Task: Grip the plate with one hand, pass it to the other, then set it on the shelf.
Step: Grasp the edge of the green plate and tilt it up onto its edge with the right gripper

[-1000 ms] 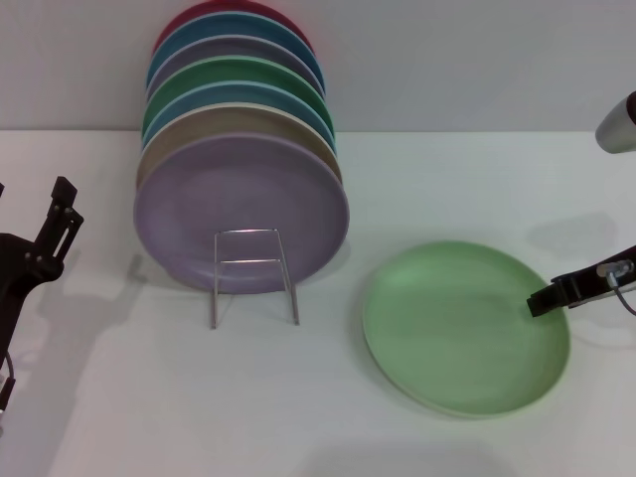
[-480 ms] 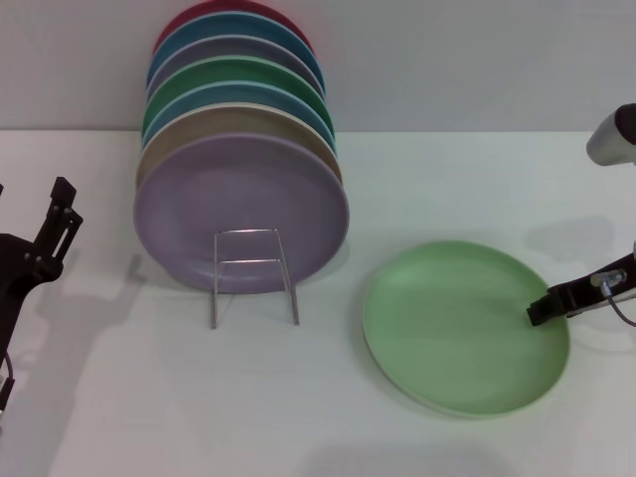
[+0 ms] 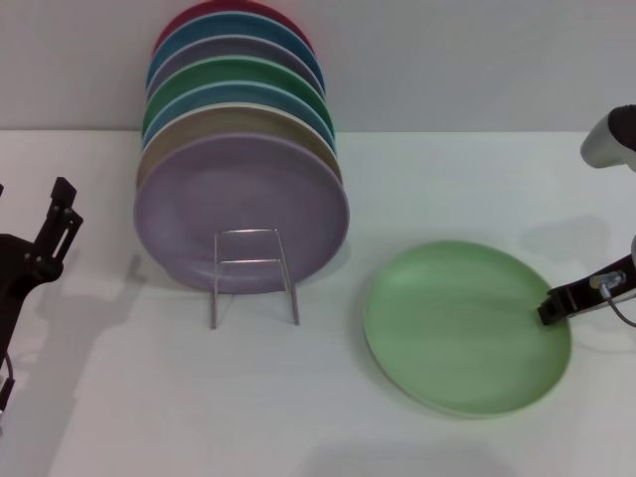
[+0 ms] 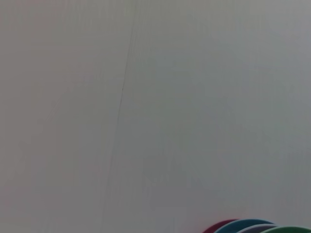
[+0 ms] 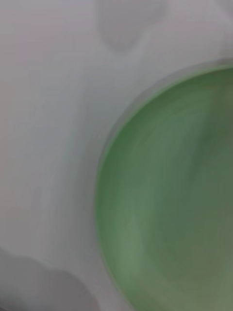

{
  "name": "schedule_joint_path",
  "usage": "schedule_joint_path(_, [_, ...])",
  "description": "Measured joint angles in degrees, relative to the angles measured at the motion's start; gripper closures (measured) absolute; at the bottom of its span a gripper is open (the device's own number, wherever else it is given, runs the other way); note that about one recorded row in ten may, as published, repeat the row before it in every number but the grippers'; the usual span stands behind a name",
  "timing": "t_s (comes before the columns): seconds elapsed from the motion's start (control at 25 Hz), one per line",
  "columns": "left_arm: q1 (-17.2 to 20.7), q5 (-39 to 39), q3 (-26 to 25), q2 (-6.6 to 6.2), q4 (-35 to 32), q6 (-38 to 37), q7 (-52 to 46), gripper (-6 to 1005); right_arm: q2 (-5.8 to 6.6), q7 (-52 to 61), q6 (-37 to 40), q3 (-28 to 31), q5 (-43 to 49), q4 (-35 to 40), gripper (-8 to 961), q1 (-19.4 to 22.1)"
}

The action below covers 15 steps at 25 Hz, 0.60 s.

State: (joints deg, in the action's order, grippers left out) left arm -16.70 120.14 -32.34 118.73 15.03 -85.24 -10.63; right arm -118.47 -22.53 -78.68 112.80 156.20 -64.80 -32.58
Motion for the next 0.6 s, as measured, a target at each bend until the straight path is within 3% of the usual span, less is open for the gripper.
schedule_joint_path(0.48, [0.00,0.00,0.00,0.00,0.00,0.17,0.00,174,0.00,-1.62,0.37,-0.31,0.70,-0.48,866,0.01])
schedule_joint_path(0.6, [0.00,0.00,0.00,0.00,0.00,0.13,0.00,174,-0.08,-2.25,0.82,-0.31,0.71,-2.08,867,0.57])
